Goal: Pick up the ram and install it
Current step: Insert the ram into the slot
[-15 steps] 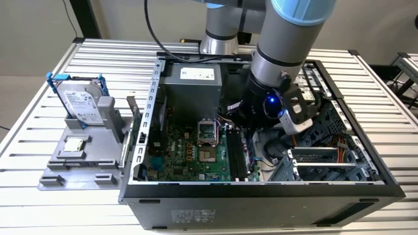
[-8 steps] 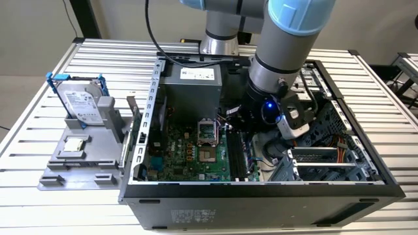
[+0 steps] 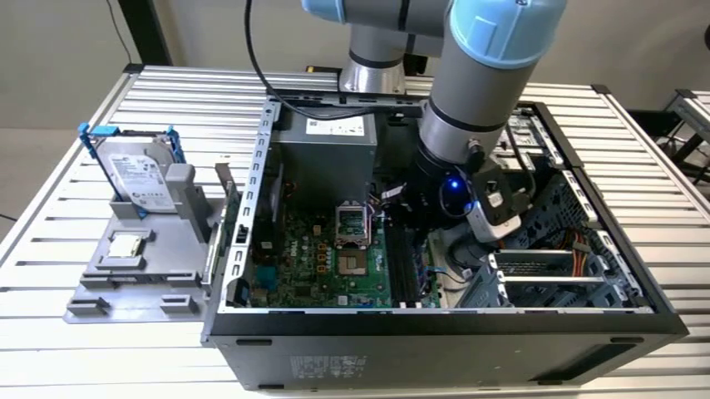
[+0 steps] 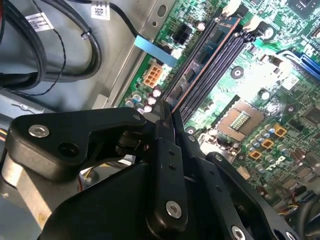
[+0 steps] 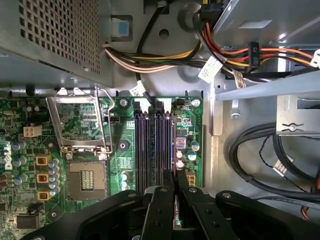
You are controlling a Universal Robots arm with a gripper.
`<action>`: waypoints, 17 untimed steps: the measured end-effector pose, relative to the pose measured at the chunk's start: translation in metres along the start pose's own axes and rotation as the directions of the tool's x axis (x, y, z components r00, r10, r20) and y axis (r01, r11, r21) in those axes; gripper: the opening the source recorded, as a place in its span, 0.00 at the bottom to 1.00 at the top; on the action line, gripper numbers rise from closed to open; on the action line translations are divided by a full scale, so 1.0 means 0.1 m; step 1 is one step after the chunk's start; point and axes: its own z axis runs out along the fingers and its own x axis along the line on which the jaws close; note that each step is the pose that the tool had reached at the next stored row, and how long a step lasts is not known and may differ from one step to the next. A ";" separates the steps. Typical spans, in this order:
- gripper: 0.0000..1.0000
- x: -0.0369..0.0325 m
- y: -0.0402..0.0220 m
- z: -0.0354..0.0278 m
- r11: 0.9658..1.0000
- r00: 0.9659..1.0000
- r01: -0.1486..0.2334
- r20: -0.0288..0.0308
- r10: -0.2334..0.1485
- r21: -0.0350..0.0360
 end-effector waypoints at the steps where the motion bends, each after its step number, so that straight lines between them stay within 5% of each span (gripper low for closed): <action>1: 0.00 0.005 -0.002 0.004 1.000 1.000 0.000 0.000 0.000 0.000; 17: 0.00 0.018 -0.008 0.092 1.000 1.000 0.007 0.000 -0.007 0.000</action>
